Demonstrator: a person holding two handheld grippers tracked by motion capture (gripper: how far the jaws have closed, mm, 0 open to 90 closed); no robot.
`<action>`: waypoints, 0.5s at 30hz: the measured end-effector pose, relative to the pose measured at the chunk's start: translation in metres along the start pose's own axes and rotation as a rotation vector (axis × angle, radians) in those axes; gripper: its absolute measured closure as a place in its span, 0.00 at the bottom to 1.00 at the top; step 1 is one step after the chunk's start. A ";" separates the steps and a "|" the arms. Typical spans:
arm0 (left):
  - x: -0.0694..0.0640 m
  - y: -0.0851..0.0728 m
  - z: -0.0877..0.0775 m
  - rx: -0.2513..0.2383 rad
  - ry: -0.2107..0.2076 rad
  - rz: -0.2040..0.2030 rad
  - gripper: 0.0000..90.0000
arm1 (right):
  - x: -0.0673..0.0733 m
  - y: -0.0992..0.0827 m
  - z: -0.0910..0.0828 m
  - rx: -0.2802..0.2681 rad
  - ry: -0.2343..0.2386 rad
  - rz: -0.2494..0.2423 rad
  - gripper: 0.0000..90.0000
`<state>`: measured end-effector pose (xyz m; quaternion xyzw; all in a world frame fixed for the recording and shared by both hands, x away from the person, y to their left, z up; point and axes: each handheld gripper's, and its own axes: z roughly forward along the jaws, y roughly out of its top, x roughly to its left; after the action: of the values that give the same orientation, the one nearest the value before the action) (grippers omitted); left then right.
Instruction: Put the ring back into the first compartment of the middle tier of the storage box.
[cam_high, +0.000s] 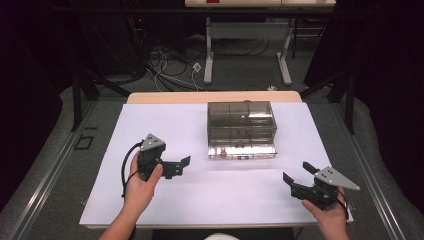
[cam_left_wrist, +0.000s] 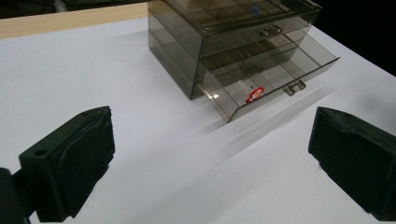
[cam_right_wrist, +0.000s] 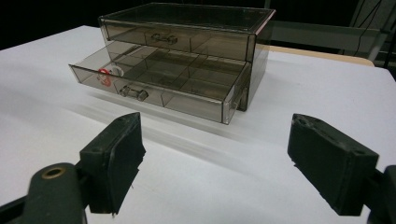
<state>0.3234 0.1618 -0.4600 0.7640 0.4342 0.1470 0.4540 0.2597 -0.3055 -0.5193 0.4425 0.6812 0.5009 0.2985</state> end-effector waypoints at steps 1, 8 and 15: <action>0.002 -0.003 -0.003 -0.004 0.008 -0.009 0.01 | 0.000 0.000 0.000 -0.001 0.000 -0.002 0.20; 0.016 -0.020 -0.018 -0.005 0.045 -0.053 0.01 | 0.001 0.000 0.001 0.000 0.001 0.000 0.20; 0.026 -0.039 -0.025 -0.010 0.092 -0.059 0.02 | 0.003 0.000 0.003 0.003 0.004 0.000 0.20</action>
<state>0.3021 0.2056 -0.4830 0.7412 0.4761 0.1705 0.4415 0.2610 -0.3020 -0.5204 0.4421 0.6827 0.5008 0.2962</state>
